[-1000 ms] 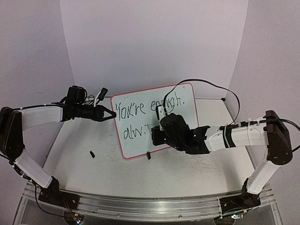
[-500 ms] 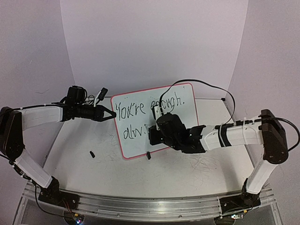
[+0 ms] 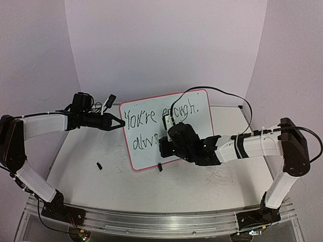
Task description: Write a sentence on the whiteboard
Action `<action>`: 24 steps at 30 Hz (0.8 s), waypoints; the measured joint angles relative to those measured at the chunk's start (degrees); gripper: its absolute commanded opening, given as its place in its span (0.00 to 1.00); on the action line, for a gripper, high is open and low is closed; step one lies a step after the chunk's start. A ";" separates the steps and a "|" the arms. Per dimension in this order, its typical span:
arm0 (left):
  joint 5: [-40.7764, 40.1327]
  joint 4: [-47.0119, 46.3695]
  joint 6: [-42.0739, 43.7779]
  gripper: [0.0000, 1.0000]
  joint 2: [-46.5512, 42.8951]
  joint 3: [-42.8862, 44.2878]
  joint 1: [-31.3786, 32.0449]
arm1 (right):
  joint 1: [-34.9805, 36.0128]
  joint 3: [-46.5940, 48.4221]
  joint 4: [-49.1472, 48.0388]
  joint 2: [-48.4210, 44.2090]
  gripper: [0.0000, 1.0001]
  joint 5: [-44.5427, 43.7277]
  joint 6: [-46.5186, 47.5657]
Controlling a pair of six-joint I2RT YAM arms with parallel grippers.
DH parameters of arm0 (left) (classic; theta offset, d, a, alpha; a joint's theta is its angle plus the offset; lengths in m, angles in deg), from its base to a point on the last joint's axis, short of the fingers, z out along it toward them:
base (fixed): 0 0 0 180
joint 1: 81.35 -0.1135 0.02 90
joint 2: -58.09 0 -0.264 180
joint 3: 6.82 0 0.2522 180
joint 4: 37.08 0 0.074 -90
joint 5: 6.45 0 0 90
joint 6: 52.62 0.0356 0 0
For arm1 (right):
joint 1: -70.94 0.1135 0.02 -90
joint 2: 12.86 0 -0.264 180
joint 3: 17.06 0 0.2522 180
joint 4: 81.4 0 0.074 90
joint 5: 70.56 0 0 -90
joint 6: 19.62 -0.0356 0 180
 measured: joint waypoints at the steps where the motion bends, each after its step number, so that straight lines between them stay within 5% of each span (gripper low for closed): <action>1: 0.00 0.00 0.00 0.00 0.00 0.00 0.00 | 0.07 -0.24 -0.01 0.00 0.00 0.04 -0.14; 24: -0.04 0.00 0.39 0.00 0.00 0.00 0.00 | 1.29 -4.09 0.18 -0.13 0.00 -0.56 -2.71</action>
